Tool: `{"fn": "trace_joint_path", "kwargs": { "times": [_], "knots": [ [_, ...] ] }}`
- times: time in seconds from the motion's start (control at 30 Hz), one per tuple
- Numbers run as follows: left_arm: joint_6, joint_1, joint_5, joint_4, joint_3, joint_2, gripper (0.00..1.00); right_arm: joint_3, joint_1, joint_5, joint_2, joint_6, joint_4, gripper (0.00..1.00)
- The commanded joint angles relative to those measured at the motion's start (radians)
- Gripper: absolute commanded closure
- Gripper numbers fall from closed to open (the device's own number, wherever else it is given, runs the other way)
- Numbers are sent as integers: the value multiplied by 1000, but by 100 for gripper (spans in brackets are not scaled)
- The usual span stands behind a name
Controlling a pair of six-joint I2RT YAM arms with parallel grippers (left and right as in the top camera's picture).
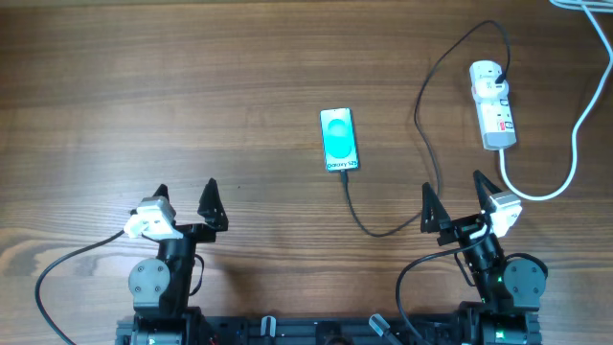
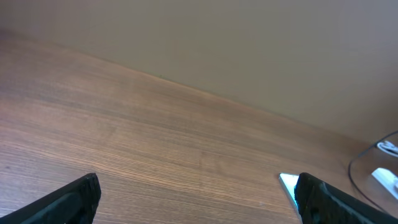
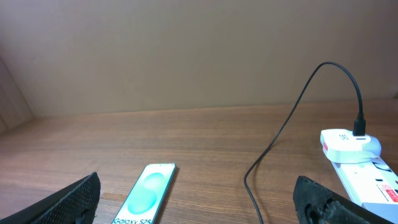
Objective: Plug charger to phone and switch on socket
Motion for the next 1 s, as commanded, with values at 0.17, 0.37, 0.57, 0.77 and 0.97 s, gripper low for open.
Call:
{"fn": "trace_joint_path", "kwargs": {
  "times": [0.17, 0.37, 0.57, 0.77, 0.97],
  "knots": [
    [158, 2, 39, 5, -13, -11, 0, -1, 3, 11, -8, 6, 3, 1],
    [179, 2, 43, 5, -13, -11, 0, -1, 3, 11, -8, 6, 3, 0],
    [164, 3, 42, 10, -13, -11, 0, -1, 3, 11, -8, 5, 3, 0],
    [164, 3, 42, 11, -13, -11, 0, -1, 3, 11, -8, 6, 3, 0],
    [164, 3, 42, 11, -13, -7, 0, -1, 3, 11, -8, 5, 3, 0]
  ]
}}
